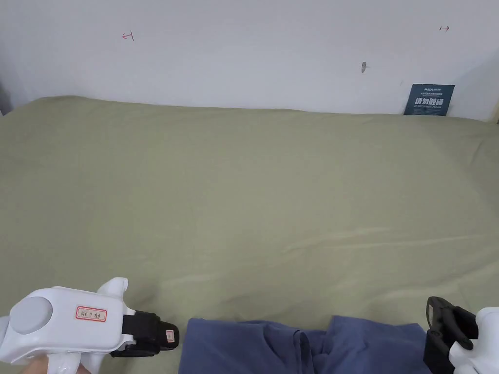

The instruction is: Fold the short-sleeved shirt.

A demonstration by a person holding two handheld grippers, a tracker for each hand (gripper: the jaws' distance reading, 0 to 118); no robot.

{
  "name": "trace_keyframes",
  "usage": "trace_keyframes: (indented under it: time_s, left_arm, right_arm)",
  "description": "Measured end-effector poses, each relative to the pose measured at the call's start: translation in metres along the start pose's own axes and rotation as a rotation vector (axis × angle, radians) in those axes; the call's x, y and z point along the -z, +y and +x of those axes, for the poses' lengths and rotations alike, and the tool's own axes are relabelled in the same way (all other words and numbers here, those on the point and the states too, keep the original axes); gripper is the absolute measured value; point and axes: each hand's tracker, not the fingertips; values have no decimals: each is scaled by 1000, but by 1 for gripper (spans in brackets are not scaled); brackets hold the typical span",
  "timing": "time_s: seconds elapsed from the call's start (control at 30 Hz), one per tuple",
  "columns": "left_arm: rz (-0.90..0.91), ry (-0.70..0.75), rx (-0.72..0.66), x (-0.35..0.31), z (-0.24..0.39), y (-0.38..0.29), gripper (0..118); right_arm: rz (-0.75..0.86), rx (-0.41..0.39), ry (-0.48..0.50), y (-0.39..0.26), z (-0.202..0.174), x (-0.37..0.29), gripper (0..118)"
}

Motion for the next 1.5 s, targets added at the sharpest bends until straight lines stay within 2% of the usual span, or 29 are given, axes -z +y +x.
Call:
trace_keyframes:
  time_s: [0.03, 0.07, 0.1, 0.13, 0.23, 0.37, 0.47, 0.5, 0.53, 0.6, 0.63, 0.8, 1.0, 1.17, 1.27, 1.33, 1.5]
  left_arm:
    - [-16, -39, -9, 8, -4, 1, 38]
    - [-34, -64, -14, 13, -6, 2, 81]
    - [-57, -89, -17, 21, -8, 2, 104]
    - [-89, -112, -19, 31, -11, 2, 109]
    - [-88, -143, -36, 49, -28, 7, 108]
    - [-131, -350, -129, 71, -34, 7, 108]
    - [-136, -368, -126, 93, -35, 4, 107]
    - [-130, -396, -133, 94, -34, 5, 103]
    - [-126, -397, -147, 96, -33, 6, 91]
    - [-131, -285, -147, 100, -28, 2, 29]
    - [-136, -221, -90, 102, -26, 0, 19]
    - [-111, -288, -73, 81, -15, 2, 16]
    - [-4, -229, -115, 23, -17, 7, 15]
    - [122, -49, -122, -63, -28, 5, 15]
    - [178, 122, -80, -97, -12, 0, 15]
    - [183, 218, -30, -102, 5, -1, 15]
    - [148, 278, 91, -83, 71, -2, 15]
  right_arm:
    - [-5, -4, 2, 0, -1, 1, 2]
    - [-6, -5, 3, 0, -1, 2, 2]
    - [-10, -7, 2, 0, -1, 2, 2]
    - [-14, -11, 2, 0, -2, 4, 2]
    - [-20, -20, -2, 0, -1, 5, 2]
    - [-32, -23, -11, -2, 1, 8, 2]
    - [-35, -21, -15, -3, 3, 8, 2]
    - [-35, -20, -16, -3, 3, 7, 2]
    - [-35, -19, -17, -3, 4, 5, 2]
    - [-35, -15, -19, -3, 5, 4, 2]
    - [-35, -13, -18, -3, 6, 3, 2]
    - [-13, -23, -4, 2, 4, -2, 2]
    - [28, -17, 19, 14, 1, -3, 2]
    - [57, -21, 51, 19, -3, -2, 2]
    - [62, -22, 64, 20, -7, 0, 2]
    - [65, -17, 77, 20, -9, 0, 2]
    - [69, -15, 86, 19, -11, -5, 2]
